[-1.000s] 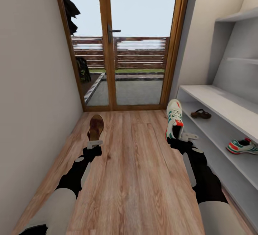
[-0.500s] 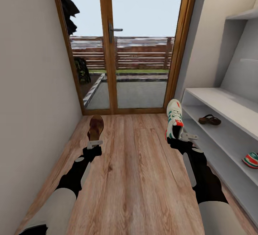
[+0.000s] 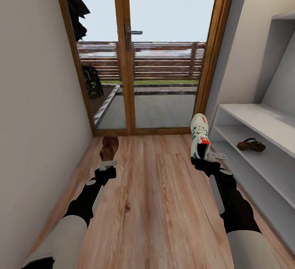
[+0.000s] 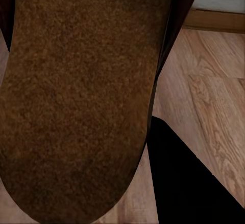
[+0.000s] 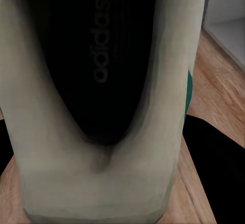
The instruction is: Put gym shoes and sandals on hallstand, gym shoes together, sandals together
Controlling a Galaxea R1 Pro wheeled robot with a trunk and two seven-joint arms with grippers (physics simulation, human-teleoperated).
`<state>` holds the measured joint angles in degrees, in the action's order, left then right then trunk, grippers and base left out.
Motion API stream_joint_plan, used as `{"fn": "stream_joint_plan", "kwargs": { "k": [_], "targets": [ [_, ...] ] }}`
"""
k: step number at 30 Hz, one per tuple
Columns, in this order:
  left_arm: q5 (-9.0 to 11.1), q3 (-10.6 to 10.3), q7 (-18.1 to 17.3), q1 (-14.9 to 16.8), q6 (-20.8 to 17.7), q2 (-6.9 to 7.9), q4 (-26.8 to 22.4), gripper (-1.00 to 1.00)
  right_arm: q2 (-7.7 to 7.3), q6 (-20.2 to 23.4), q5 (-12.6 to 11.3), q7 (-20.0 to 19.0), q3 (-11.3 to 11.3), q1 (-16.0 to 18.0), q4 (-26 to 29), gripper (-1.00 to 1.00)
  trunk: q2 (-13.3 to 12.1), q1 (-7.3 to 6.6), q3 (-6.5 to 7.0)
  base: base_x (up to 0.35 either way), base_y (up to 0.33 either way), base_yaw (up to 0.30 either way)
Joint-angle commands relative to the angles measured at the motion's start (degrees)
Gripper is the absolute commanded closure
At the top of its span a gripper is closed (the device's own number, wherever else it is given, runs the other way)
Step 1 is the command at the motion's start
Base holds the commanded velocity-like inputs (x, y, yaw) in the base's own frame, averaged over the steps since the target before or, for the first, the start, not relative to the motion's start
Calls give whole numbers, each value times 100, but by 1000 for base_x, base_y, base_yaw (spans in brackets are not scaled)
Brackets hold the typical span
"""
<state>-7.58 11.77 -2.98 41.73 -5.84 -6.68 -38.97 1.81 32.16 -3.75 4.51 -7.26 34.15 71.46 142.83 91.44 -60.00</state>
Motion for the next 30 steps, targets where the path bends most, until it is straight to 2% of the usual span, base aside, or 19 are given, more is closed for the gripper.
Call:
{"fn": "stream_joint_plan", "kwargs": {
  "k": [1,18,30],
  "targets": [
    [-77,35,-36,2,-31,-8,-14,100,3,25,-42,33,-3,4,8,100,2,2,-6,339,88,-66],
    [-77,35,-36,2,-31,-8,-14,100,3,24,-47,33,-3,4,8,100,2,2,-6,339,92,-239],
    [-77,35,-36,2,-31,-8,-14,100,3,26,-55,33,-3,4,8,100,2,2,-6,314,184,-263]
  ]
}}
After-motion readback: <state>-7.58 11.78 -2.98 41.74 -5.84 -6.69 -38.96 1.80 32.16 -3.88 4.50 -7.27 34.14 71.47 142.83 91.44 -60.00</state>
